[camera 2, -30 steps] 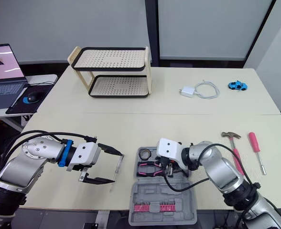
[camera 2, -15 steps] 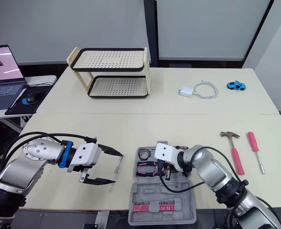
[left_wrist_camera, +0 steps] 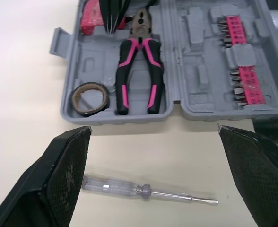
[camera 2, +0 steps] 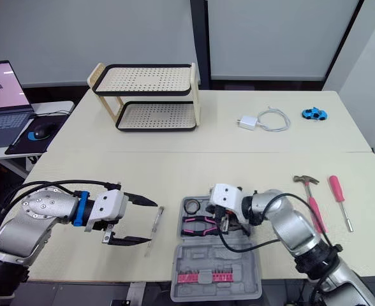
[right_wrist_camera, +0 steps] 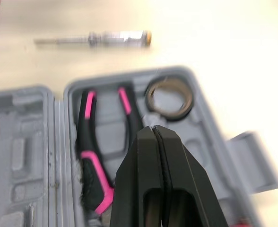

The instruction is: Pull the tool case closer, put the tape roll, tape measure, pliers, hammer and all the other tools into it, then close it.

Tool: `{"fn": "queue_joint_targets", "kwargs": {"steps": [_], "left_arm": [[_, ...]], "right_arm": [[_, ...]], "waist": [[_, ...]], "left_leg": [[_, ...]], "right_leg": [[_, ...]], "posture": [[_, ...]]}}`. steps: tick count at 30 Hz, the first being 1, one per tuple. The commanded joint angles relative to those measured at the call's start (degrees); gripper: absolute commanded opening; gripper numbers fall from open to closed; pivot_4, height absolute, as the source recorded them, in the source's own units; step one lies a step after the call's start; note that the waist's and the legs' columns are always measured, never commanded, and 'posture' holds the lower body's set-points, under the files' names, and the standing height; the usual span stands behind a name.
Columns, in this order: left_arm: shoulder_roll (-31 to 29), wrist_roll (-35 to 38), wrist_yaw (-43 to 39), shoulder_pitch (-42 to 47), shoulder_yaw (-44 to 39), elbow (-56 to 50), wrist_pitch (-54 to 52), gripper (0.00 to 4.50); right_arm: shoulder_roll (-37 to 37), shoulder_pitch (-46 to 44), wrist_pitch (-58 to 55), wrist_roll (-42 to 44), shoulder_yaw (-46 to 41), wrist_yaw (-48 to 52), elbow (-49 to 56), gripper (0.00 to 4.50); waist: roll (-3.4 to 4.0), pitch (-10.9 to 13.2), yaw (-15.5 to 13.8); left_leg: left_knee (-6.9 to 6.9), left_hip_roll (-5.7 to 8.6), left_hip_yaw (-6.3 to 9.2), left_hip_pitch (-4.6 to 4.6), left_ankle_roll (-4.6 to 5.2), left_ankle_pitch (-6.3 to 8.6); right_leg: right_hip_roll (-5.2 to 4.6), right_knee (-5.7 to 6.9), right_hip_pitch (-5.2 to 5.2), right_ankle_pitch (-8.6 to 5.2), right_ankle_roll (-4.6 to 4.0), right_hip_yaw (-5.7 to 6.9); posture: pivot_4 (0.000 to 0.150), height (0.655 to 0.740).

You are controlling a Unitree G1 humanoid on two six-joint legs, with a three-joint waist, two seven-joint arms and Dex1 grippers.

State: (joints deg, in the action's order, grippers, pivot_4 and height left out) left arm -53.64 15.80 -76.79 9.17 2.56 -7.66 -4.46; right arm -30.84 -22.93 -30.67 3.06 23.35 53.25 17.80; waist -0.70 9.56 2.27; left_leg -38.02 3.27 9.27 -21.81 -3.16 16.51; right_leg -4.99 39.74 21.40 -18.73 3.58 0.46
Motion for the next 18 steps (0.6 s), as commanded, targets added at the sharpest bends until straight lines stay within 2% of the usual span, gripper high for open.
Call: {"fn": "queue_joint_targets", "kwargs": {"steps": [1, 9, 14, 18], "left_arm": [[-1.2, 1.5, 1.9, -2.2, -5.5, 1.8, 0.1, 4.50], [-2.9, -0.3, 3.6, -7.7, -10.8, 7.6, 2.8, 4.50], [-1.9, 0.9, 1.7, -11.8, -9.4, 4.8, 3.4, 4.50], [-0.7, 1.0, 1.2, -12.8, -6.4, 2.0, 1.6, 3.58]], "right_arm": [[-4.4, 2.2, -2.1, 4.1, -6.6, 1.8, 8.9, 0.03], [-18.9, 16.4, -1.1, 9.5, -22.2, 5.7, 17.1, 0.03], [-23.9, 29.5, 11.1, 7.2, -29.2, 8.1, 14.7, 0.03], [-24.2, 34.8, 13.2, 8.3, -31.0, 8.8, 13.9, 0.00]], "waist": [[0.00, 0.0, -0.2], [0.00, 0.0, -0.5], [0.00, 0.0, -0.6], [0.00, 0.0, -0.6]], "left_leg": [[0.00, -0.01, 0.01, -0.01, 0.01, 0.00], [0.03, 0.01, -0.03, -0.03, 0.24, 0.14], [0.04, 0.00, -0.08, 0.00, 0.25, 0.14], [0.03, -0.03, -0.12, 0.03, 0.26, 0.14]], "right_leg": [[-0.01, -0.02, 0.00, 0.00, 0.00, 0.00], [-0.05, -0.21, -0.08, 0.00, 0.00, 0.01], [-0.05, -0.29, -0.18, 0.00, 0.00, 0.01], [-0.05, -0.29, -0.23, 0.00, 0.00, 0.01]], "posture": [[0.150, 0.7318], [0.150, 0.7318], [0.150, 0.7318], [0.150, 0.7318]]}}
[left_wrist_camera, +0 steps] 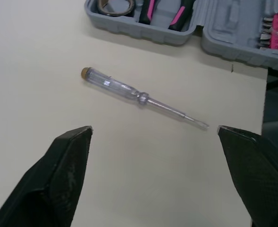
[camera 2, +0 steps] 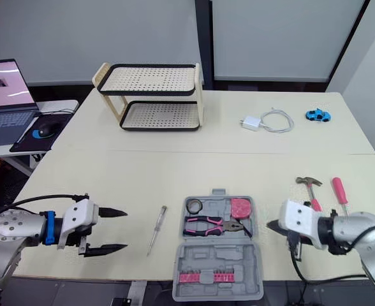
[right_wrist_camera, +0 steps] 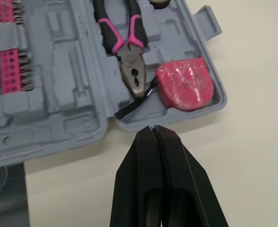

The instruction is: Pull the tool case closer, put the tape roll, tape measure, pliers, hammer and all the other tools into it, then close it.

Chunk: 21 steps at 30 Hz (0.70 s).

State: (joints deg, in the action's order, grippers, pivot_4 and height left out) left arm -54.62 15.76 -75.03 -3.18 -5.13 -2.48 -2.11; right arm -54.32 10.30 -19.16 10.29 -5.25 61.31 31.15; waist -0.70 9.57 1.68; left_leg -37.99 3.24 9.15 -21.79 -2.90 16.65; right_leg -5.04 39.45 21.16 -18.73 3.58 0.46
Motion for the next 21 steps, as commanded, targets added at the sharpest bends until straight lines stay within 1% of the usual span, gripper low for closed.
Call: {"fn": "queue_joint_targets", "kwargs": {"steps": [1, 6, 10, 11, 15, 21], "left_arm": [[0.6, 0.3, 0.0, -0.6, 2.3, -3.8, -1.0, 3.23], [2.6, -5.3, 3.1, -0.6, 8.0, -4.7, -0.1, 1.61], [5.4, -8.8, 5.8, 0.7, 12.5, -4.5, 0.3, 0.27], [6.1, -9.7, 6.4, 1.1, 13.6, -4.4, 0.1, 0.02], [9.4, -12.9, 9.7, 2.8, 16.9, -3.2, 0.0, 0.02], [13.2, -15.5, 12.3, 4.7, 20.5, -1.2, -0.2, 0.02]], "right_arm": [[-0.6, 2.6, 2.0, 1.0, -2.7, 0.6, 0.1, 0.00], [0.1, 5.6, 4.3, -0.5, -1.9, -0.8, -1.9, 0.00], [1.5, 5.7, 4.2, -2.0, 0.7, -2.9, -2.6, 0.00], [2.3, 5.4, 4.7, -2.2, 1.5, -3.4, -2.9, 0.00], [4.5, 3.1, 4.7, -4.9, 5.5, -5.7, -5.9, 0.00], [6.0, -1.3, 5.0, -7.7, 10.2, -6.9, -10.4, 0.00]], "waist": [[0.00, 0.0, 0.0], [0.00, 0.0, 0.1], [-0.01, 0.0, 0.0], [-0.01, 0.0, 0.0], [-0.01, 0.0, 0.0], [0.02, 0.0, 0.0]], "left_leg": [[0.00, 0.01, -0.01, 0.03, 0.00, 0.00], [0.00, 0.04, -0.04, 0.06, 0.00, 0.00], [0.00, 0.05, -0.02, 0.05, 0.00, 0.00], [0.00, 0.06, -0.02, 0.05, 0.00, 0.00], [-0.02, 0.07, -0.03, 0.05, 0.00, 0.00], [-0.02, 0.09, -0.01, 0.05, -0.01, -0.01]], "right_leg": [[0.01, 0.00, -0.04, 0.00, 0.00, 0.00], [0.02, 0.00, -0.07, 0.00, 0.00, -0.01], [0.02, 0.00, -0.07, 0.00, 0.00, 0.01], [0.02, 0.00, -0.08, 0.00, 0.00, 0.01], [0.02, 0.00, -0.08, 0.00, 0.00, 0.00], [0.02, -0.01, -0.07, 0.00, 0.00, 0.00]], "posture": [[0.150, 0.7318], [0.150, 0.7318], [0.150, 0.7318], [0.150, 0.7318], [0.150, 0.7318], [0.150, 0.7318]]}}
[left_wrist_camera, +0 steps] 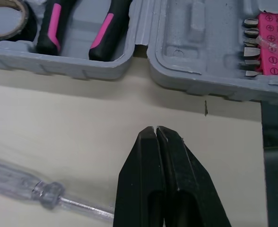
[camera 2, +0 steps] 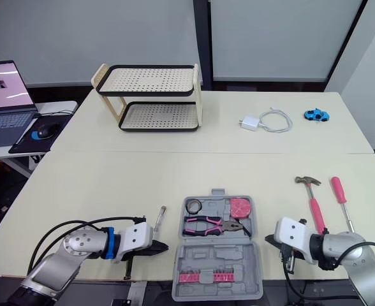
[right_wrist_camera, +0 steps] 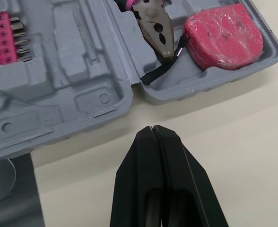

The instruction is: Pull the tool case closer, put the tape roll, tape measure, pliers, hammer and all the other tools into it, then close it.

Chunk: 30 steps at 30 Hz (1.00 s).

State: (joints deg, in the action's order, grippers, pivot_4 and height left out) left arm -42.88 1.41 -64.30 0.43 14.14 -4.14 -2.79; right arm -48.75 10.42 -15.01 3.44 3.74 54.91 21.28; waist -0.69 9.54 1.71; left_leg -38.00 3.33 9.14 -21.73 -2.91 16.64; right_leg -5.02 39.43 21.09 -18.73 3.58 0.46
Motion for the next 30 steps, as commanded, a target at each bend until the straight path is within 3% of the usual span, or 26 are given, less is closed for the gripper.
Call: {"fn": "queue_joint_targets", "kwargs": {"steps": [1, 17, 30], "left_arm": [[2.1, -1.5, 1.9, 1.6, 1.7, 0.8, 0.4, 0.02], [6.5, -4.6, 4.8, 6.0, 5.4, 6.3, 3.0, 0.02], [9.7, -6.1, 4.6, 9.6, 7.3, 5.5, 0.9, 0.02]], "right_arm": [[0.7, -2.0, 0.8, -1.1, 1.8, -0.6, -1.1, 0.00], [4.9, -8.1, -0.4, -4.2, 9.8, -1.0, -6.0, 0.00], [5.9, -9.4, -2.1, -4.0, 10.1, -1.7, -5.0, 0.00]], "waist": [[0.00, 0.0, 0.0], [0.25, -0.2, -0.2], [0.29, -0.2, -0.2]], "left_leg": [[-0.02, 0.01, 0.00, -0.01, 0.00, 0.00], [-0.04, 0.03, 0.03, 0.02, -0.01, -0.01], [-0.05, 0.06, 0.04, 0.04, 0.00, -0.03]], "right_leg": [[0.00, 0.01, 0.00, 0.00, 0.00, -0.01], [-0.05, 0.00, -0.04, 0.00, 0.00, -0.01], [-0.07, 0.01, -0.08, 0.00, 0.00, -0.01]], "posture": [[0.150, 0.7318], [0.150, 0.7318], [0.150, 0.7318]]}}
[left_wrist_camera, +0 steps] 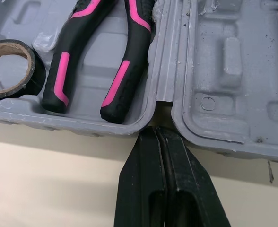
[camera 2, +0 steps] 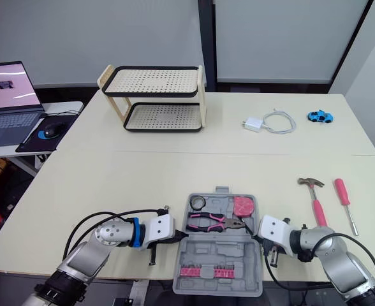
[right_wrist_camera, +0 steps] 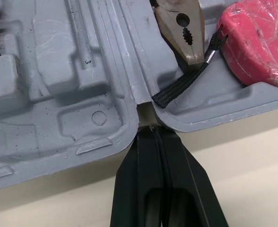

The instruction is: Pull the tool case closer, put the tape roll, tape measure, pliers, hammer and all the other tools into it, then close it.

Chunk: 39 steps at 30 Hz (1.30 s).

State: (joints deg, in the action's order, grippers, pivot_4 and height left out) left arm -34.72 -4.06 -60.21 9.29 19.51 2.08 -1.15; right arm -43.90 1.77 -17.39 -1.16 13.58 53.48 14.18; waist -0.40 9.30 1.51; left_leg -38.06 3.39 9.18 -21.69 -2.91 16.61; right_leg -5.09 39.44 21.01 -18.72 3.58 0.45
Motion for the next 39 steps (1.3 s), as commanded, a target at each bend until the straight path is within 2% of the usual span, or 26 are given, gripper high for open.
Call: {"fn": "queue_joint_targets", "kwargs": {"steps": [1, 14, 21, 39], "left_arm": [[1.7, -0.7, 0.6, 1.1, 2.0, -0.6, -0.9, 0.02], [4.6, -2.5, 2.3, 4.3, 2.0, 1.4, -1.8, 0.02], [6.3, -3.7, 3.6, 6.8, 2.0, 4.5, -0.8, 0.02], [7.4, -5.2, 4.5, 9.9, 2.1, 9.9, 1.5, 0.02]], "right_arm": [[1.2, -0.9, 0.1, 0.6, 0.2, -0.4, 2.1, 0.00], [3.4, -3.7, -1.7, -0.5, 1.0, -1.9, 0.5, 0.00], [4.7, -5.1, -2.3, -1.6, 1.4, -2.2, -0.6, 0.00], [8.5, -9.7, -2.9, -4.2, 2.5, -3.2, -4.7, 0.00]], "waist": [[0.00, 0.0, 0.0], [-0.01, 0.0, 0.0], [-0.02, 0.0, 0.0], [-0.02, 0.0, 0.1]], "left_leg": [[0.00, 0.00, 0.00, 0.00, 0.00, 0.00], [0.00, 0.02, 0.01, 0.08, 0.00, -0.01], [0.17, 0.03, 0.04, 0.76, 0.04, 0.02], [0.16, 0.02, 0.06, 0.78, 0.03, 0.01]], "right_leg": [[0.00, 0.00, -0.01, 0.00, 0.00, 0.00], [0.01, 0.00, -0.10, 0.00, 0.00, 0.01], [0.04, -0.35, -0.86, -0.01, 0.02, 0.07], [0.06, -0.35, -0.86, -0.01, 0.02, 0.06]], "posture": [[0.150, 0.7318], [0.150, 0.7318], [0.150, 0.7318], [0.150, 0.7318]]}}
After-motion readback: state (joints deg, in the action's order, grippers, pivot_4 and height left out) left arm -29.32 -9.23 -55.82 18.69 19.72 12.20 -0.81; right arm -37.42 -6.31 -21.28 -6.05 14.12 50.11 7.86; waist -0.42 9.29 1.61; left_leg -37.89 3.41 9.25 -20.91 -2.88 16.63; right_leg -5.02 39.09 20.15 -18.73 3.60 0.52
